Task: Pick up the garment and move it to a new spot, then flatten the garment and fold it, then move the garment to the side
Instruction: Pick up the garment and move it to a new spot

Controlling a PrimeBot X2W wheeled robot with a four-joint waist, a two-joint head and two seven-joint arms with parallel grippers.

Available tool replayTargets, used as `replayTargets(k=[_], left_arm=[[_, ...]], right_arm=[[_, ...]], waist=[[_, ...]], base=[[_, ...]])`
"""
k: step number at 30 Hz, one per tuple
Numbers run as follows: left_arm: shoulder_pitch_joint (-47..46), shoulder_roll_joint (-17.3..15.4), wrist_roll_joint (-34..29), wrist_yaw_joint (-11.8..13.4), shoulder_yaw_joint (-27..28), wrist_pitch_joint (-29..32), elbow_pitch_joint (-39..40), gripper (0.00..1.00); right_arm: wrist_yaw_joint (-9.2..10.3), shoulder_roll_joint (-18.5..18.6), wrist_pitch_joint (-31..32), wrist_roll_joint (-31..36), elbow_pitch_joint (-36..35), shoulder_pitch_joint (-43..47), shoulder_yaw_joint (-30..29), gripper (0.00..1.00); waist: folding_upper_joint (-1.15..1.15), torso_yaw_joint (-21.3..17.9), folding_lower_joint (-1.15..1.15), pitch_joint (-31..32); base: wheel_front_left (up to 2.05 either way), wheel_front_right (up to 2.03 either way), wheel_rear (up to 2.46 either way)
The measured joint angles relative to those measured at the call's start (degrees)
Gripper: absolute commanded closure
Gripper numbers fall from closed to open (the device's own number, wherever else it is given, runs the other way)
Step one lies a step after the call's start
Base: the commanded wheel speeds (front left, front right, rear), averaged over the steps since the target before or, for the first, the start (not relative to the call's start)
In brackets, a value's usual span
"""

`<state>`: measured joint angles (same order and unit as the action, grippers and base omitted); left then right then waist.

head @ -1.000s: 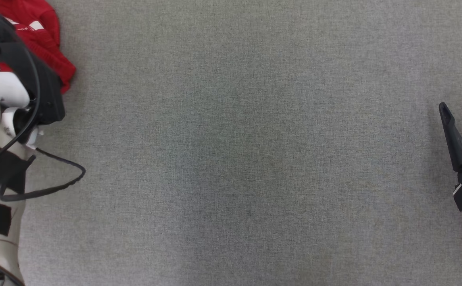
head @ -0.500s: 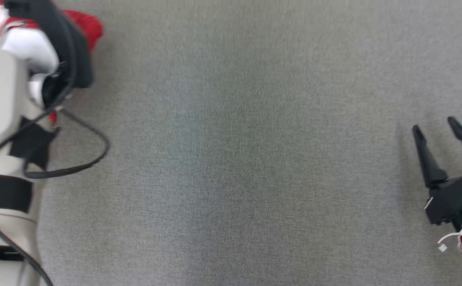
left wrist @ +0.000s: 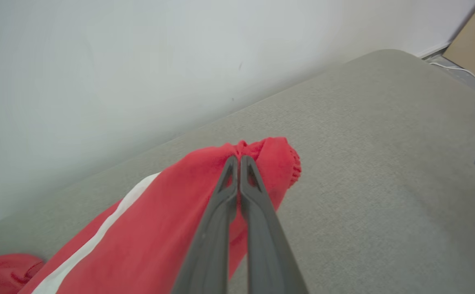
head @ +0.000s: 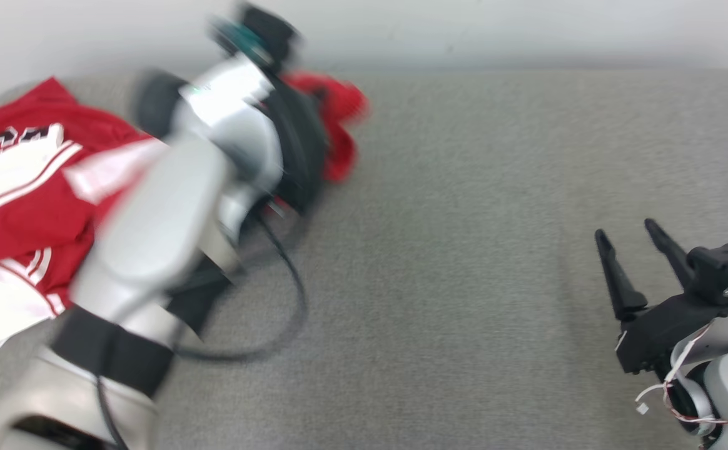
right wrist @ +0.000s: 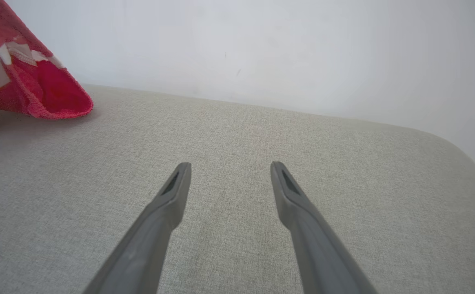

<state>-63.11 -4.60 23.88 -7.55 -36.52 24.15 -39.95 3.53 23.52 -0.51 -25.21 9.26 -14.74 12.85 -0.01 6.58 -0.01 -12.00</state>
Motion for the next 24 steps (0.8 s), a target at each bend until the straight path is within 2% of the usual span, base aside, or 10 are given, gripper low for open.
replayTargets(k=[3, 8, 12, 19, 24], left_arm=[[3.75, 1.46, 3.75, -0.01, -4.86, 0.01, 3.43, 1.00], [9.37, 1.41, 9.27, 0.00, -10.74, 0.65, 8.03, 1.00], [12.91, 2.01, 13.81, 0.00, -12.95, 1.02, 10.06, 1.00], [20.18, 2.26, 16.99, 0.01, -21.15, 2.40, 13.84, 1.00], [24.03, 2.13, 18.25, 0.02, -23.36, 2.55, 14.78, 1.00]], right_arm=[[0.00, -0.87, -0.23, -0.10, 0.76, 0.14, 0.41, 0.00], [0.00, -1.75, -0.60, -0.47, 0.89, 0.21, 0.98, 0.00], [-0.01, -1.96, -1.22, -0.51, 1.00, 0.20, 0.99, 0.00], [-0.03, -1.93, -2.27, -1.02, 1.94, 0.29, 0.53, 0.00], [-0.02, -1.88, -2.88, -1.49, 2.13, 1.81, 0.02, 0.00]], waist=[[0.00, -1.27, 0.00, 1.82], [0.00, -3.95, 0.00, 3.82], [0.00, -6.14, 0.00, 4.63], [0.00, -9.40, 0.01, 5.19], [0.00, -9.97, 0.01, 5.36]], base=[[0.00, 0.00, 0.00], [0.00, 0.00, 0.00], [0.00, 0.00, 0.00], [0.00, 0.00, 0.00], [0.00, 0.00, 0.00]])
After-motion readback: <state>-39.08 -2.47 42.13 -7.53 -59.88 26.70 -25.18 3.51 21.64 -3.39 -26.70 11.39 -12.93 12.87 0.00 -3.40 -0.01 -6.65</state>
